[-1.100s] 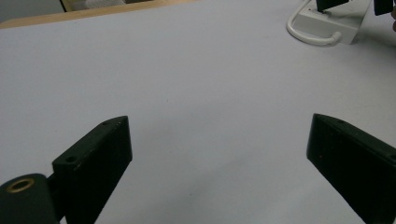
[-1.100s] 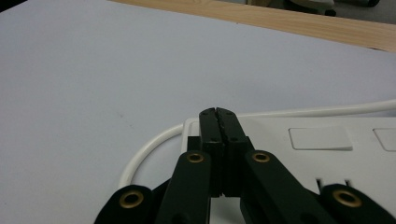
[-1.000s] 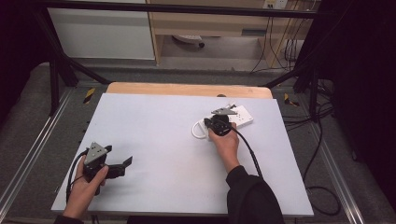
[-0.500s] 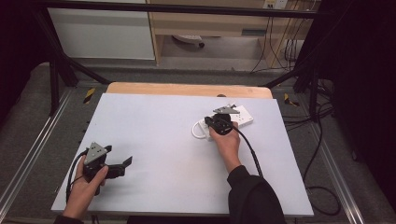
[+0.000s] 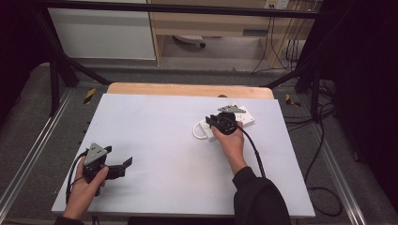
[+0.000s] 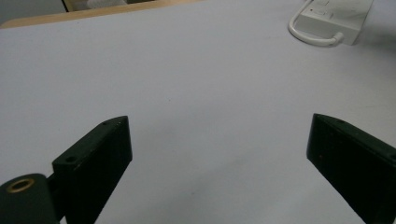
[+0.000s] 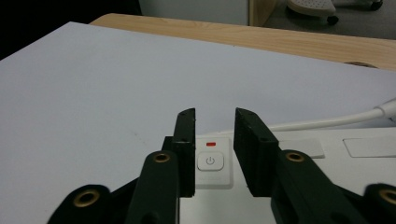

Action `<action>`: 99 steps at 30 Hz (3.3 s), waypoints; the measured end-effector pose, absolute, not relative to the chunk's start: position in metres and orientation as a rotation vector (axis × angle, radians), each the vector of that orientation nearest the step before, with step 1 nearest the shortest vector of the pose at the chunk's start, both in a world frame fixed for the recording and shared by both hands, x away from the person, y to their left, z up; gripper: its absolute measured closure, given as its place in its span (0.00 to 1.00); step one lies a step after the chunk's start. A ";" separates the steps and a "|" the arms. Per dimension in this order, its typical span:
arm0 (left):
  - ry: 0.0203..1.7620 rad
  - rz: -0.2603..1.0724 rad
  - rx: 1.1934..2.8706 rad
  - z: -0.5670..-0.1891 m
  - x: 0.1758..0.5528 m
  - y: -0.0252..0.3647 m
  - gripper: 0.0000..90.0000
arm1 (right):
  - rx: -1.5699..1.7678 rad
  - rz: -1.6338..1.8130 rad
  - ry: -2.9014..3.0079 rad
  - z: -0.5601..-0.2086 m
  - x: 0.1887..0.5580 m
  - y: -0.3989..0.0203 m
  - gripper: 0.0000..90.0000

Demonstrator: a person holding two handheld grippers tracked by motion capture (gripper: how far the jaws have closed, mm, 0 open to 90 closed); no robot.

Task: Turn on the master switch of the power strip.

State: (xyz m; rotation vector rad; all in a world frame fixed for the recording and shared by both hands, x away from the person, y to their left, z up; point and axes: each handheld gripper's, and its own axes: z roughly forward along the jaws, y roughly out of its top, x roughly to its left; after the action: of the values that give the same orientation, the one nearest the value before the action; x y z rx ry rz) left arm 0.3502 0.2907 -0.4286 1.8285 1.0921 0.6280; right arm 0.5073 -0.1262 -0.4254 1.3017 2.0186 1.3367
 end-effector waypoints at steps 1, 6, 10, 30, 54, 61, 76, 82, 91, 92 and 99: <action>1.092 0.629 1.828 -0.429 0.350 0.291 0.07 | 1.306 1.338 2.016 -0.425 0.507 -0.127 0.74; 1.093 0.630 1.828 -0.429 0.350 0.291 0.07 | 1.347 1.338 1.996 -0.420 0.507 -0.133 0.56; 1.095 0.631 1.828 -0.429 0.350 0.291 0.07 | 1.387 1.342 1.974 -0.416 0.507 -0.138 0.42; 1.101 0.624 1.823 -0.429 0.350 0.292 0.07 | 1.414 1.323 1.900 -0.387 0.495 -0.162 0.10; 1.090 0.590 1.814 -0.427 0.345 0.287 0.07 | 1.250 1.396 1.901 -0.359 0.449 -0.201 0.08; 1.100 0.577 1.804 -0.427 0.346 0.289 0.07 | 1.220 1.406 1.891 -0.355 0.432 -0.219 0.08; 1.103 0.564 1.775 -0.425 0.343 0.291 0.07 | 1.202 1.419 1.808 -0.359 0.409 -0.249 0.09; 1.102 0.559 1.771 -0.424 0.342 0.292 0.07 | 1.208 1.426 1.803 -0.363 0.400 -0.256 0.06; 1.114 0.560 1.753 -0.423 0.339 0.296 0.07 | 1.219 1.429 1.761 -0.368 0.383 -0.270 0.05; 1.113 0.561 1.756 -0.423 0.339 0.297 0.07 | 1.221 1.429 1.760 -0.369 0.380 -0.272 0.05; 1.119 0.567 1.742 -0.422 0.336 0.300 0.07 | 1.236 1.407 1.769 -0.385 0.365 -0.280 0.06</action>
State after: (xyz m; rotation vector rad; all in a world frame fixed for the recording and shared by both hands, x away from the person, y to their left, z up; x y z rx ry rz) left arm 0.3364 0.2995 -0.4221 1.7421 1.1192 0.5668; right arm 0.3649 -0.2801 -0.3848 1.2362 1.7692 1.4070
